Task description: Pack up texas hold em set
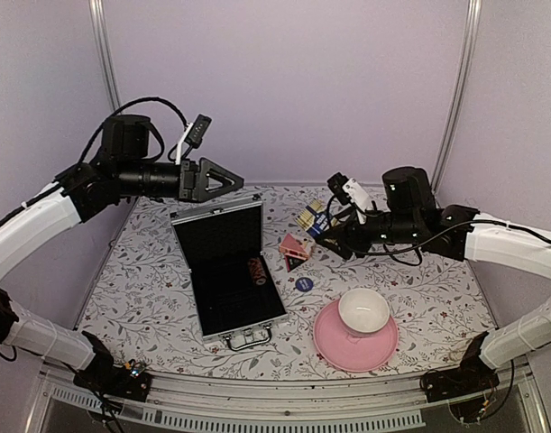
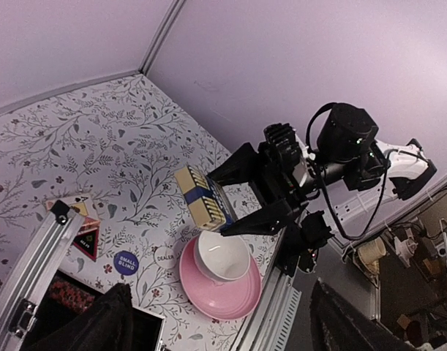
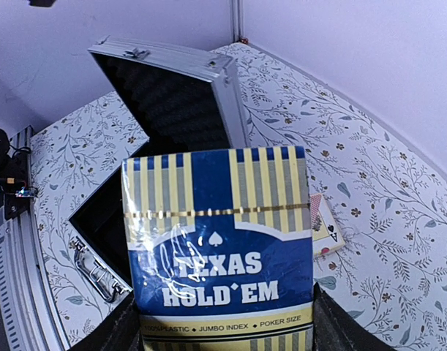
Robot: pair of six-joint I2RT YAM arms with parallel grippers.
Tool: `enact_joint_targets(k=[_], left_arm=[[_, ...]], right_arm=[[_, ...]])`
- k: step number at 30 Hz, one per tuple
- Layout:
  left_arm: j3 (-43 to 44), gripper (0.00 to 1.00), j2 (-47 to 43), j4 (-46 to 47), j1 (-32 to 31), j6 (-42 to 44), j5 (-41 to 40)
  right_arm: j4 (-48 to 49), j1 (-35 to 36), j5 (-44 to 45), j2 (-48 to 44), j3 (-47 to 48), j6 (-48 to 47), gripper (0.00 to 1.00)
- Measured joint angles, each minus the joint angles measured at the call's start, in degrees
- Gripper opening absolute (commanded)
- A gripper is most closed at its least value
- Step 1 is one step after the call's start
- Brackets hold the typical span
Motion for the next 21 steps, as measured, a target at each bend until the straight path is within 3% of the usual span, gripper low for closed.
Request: enact_joint_targets(k=[11, 16, 21], left_arm=[[-0.9, 0.85, 5.4, 7.3, -2.8, -11.2, 5.1], [-0.9, 0.77, 7.3, 7.5, -2.9, -13.6, 5.6], [0.8, 0.76, 10.9, 5.0, -3.5, -14.1, 5.8]], right_arm=[[4.4, 7.0, 1.8, 2.6, 1.6, -6.6, 0.5], [6.2, 9.0, 2.5, 4.2, 2.3, -8.7, 0.5], [8.9, 10.5, 3.3, 5.6, 3.9, -9.6, 0.5]])
